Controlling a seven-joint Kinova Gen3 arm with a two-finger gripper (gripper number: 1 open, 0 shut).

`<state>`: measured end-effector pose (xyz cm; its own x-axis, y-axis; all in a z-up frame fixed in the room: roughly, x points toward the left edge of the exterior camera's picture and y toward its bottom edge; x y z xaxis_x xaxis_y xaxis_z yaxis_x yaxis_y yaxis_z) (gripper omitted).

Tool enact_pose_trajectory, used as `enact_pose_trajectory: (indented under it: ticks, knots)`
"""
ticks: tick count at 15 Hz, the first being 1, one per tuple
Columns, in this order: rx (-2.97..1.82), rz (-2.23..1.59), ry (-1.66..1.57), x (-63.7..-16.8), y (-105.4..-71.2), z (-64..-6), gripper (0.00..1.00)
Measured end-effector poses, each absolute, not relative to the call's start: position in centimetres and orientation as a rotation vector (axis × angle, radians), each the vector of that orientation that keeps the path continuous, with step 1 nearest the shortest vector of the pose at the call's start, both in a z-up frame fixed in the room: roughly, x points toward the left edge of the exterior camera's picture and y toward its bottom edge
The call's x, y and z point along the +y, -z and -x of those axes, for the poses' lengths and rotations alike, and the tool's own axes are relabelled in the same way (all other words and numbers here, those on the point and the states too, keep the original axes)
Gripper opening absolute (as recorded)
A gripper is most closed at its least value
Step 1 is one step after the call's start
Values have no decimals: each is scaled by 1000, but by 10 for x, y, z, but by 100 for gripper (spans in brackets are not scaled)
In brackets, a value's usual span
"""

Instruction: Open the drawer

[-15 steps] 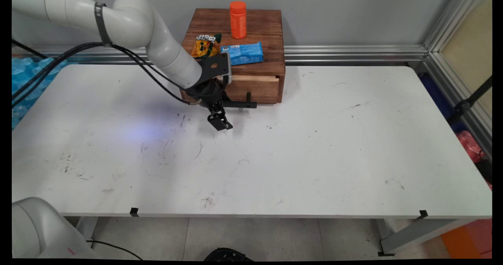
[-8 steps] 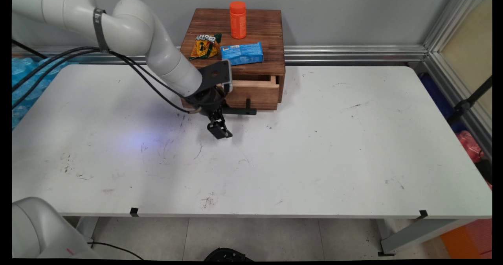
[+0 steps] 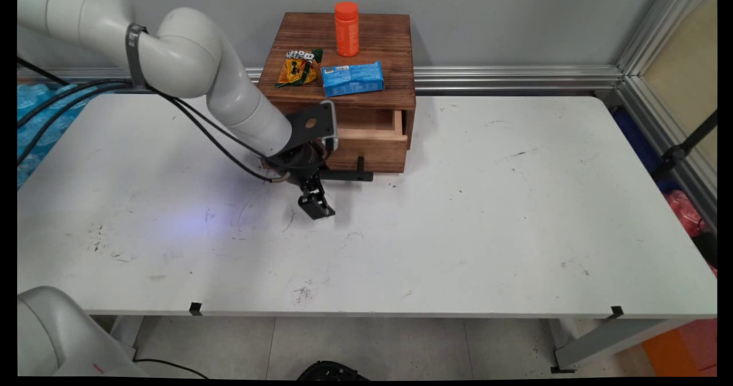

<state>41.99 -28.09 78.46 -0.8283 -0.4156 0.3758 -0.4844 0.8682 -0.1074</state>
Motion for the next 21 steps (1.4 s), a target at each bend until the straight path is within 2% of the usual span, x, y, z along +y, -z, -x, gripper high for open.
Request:
enact_pose_trajectory:
  ticks: [21]
  knots:
    - [-2737,-743,-168,-190,-801,-375,100]
